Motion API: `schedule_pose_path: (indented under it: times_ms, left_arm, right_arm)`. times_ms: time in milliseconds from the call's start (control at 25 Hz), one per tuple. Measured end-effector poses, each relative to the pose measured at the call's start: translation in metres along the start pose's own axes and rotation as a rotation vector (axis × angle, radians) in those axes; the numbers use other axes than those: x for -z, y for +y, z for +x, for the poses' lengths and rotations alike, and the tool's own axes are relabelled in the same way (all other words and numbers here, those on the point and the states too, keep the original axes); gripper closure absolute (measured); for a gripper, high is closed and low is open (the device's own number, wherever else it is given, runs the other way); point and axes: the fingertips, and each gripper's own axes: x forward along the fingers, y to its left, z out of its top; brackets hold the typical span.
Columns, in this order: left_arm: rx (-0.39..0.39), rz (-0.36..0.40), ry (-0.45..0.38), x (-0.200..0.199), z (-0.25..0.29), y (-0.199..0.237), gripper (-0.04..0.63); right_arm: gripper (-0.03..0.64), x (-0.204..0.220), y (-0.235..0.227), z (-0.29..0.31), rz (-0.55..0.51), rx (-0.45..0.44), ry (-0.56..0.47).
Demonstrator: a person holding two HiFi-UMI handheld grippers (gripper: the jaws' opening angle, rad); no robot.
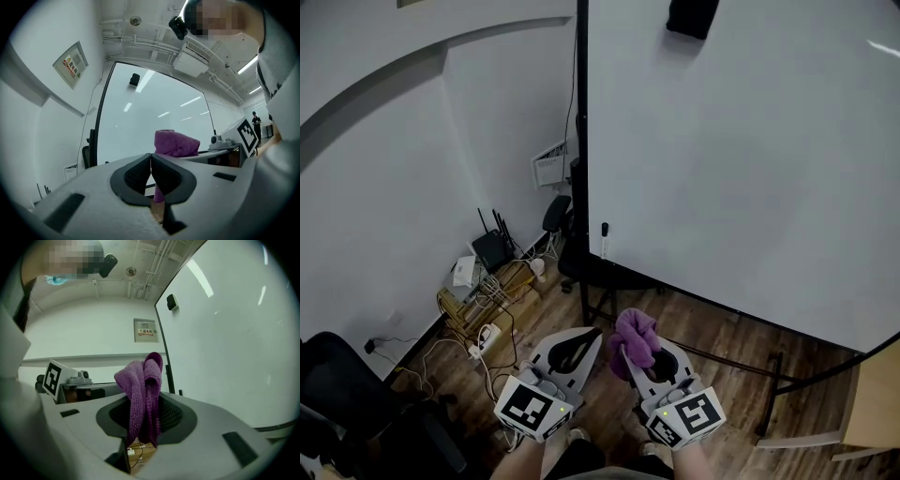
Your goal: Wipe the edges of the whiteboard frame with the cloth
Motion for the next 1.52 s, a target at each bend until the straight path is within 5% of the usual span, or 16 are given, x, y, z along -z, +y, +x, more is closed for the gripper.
schedule_pose_path:
  times_ms: [680, 1520]
  left_arm:
    - [0.170, -0.019, 0.003, 0.013, -0.001, 0.025, 0.578]
    - [0.172, -0.036, 0.034, 0.034, 0.066, 0.101, 0.578]
  right_arm:
    - [0.503, 0.016, 0.006, 0.020, 0.003, 0.184, 0.001]
    - [0.503, 0.030, -0.069, 0.110, 0.037, 0.211, 0.040]
